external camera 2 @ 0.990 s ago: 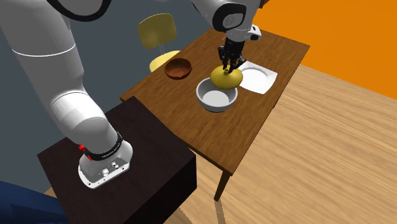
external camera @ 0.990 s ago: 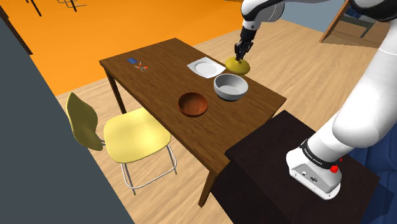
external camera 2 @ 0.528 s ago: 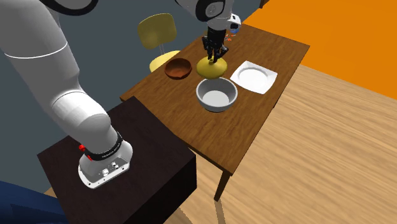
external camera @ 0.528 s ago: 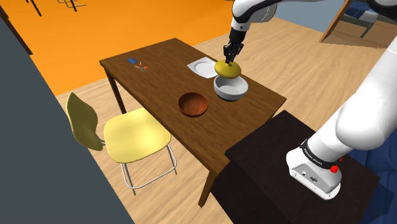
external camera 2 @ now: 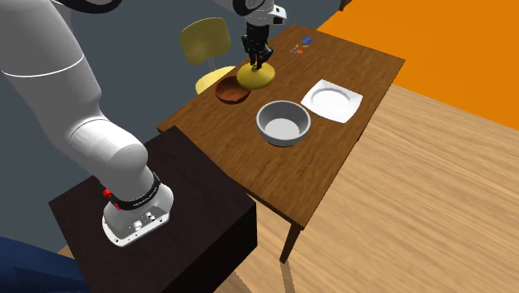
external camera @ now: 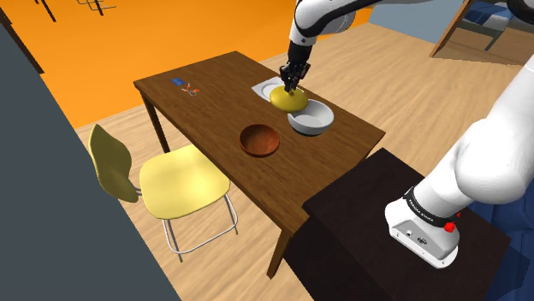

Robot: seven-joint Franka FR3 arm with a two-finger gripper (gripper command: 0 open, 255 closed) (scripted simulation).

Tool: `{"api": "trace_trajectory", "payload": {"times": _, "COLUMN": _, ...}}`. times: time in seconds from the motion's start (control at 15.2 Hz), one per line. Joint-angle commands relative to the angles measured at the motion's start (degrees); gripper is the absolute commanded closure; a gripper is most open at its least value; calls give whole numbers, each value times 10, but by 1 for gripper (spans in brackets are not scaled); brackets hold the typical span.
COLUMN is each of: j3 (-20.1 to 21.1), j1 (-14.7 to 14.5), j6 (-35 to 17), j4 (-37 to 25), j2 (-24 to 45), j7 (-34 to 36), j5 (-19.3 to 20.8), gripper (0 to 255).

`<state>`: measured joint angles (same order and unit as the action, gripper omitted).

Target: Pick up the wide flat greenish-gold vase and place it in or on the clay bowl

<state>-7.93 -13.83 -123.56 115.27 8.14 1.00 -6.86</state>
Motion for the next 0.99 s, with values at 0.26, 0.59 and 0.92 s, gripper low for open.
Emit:
{"api": "trace_trajectory", "payload": {"times": 0.26, "j3": 32, "j1": -44, "j6": 10, "j4": -25, "j2": 7, "j7": 83, "j5": 7, "gripper": 255}}
{"api": "trace_trajectory", "payload": {"times": 0.59, "j3": 55, "j1": -78, "j6": 20, "j4": -59, "j2": 26, "j7": 143, "j5": 12, "gripper": 255}}
{"api": "trace_trajectory", "payload": {"times": 0.92, "j3": 56, "j1": -78, "j6": -14, "j4": -40, "j2": 42, "j7": 139, "j5": 9, "gripper": 255}}
